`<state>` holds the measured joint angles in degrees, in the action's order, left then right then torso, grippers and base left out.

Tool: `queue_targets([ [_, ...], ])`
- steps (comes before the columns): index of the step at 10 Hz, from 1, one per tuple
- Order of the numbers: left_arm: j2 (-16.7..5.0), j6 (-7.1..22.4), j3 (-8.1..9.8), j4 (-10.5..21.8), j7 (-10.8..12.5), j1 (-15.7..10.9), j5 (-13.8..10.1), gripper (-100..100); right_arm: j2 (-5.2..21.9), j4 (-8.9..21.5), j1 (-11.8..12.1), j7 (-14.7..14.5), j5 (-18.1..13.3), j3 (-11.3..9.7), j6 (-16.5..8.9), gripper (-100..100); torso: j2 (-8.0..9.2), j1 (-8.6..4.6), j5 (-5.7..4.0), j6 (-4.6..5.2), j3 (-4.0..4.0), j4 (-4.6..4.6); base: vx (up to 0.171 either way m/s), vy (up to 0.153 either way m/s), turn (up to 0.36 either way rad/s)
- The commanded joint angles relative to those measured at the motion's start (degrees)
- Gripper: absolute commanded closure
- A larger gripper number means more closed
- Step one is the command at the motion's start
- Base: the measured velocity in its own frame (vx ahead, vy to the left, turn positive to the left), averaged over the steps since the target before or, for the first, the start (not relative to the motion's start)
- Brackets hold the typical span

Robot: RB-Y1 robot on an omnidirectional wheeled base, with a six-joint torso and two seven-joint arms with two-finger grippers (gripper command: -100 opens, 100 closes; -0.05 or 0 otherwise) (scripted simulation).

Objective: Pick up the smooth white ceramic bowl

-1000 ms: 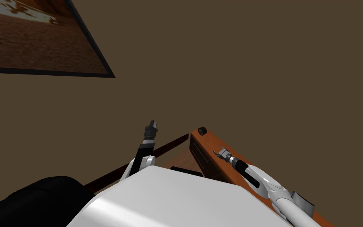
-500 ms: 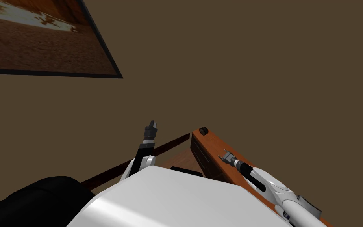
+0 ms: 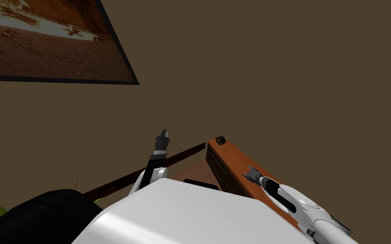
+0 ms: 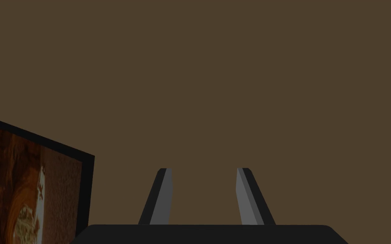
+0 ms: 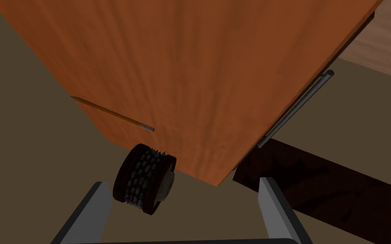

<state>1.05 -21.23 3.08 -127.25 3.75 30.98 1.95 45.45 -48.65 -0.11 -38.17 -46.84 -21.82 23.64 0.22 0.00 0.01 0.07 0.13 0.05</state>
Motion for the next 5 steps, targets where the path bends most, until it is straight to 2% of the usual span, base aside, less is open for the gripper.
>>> queue_targets([
  [1,0.00,0.00,0.00,0.00,0.00,0.00,0.00,0,0.35,2.86,-0.61,-1.90,-0.69,-0.77,-0.30,-100,0.00,0.00,0.00,0.00,0.00,0.00,-0.046,-0.002,0.100],
  [4,0.00,0.00,0.00,0.00,0.00,0.00,0.00,0,1.11,7.36,-0.99,-2.62,-1.27,-1.83,-0.84,-100,0.04,0.00,0.01,0.00,0.02,0.01,-0.051,-0.004,0.068],
  [5,0.00,0.00,0.00,0.00,0.00,0.00,0.00,0,1.77,10.00,-1.30,-3.27,-1.77,-2.84,-1.35,-100,0.03,-0.02,0.00,0.02,0.02,0.00,-0.053,-0.009,0.077],
])
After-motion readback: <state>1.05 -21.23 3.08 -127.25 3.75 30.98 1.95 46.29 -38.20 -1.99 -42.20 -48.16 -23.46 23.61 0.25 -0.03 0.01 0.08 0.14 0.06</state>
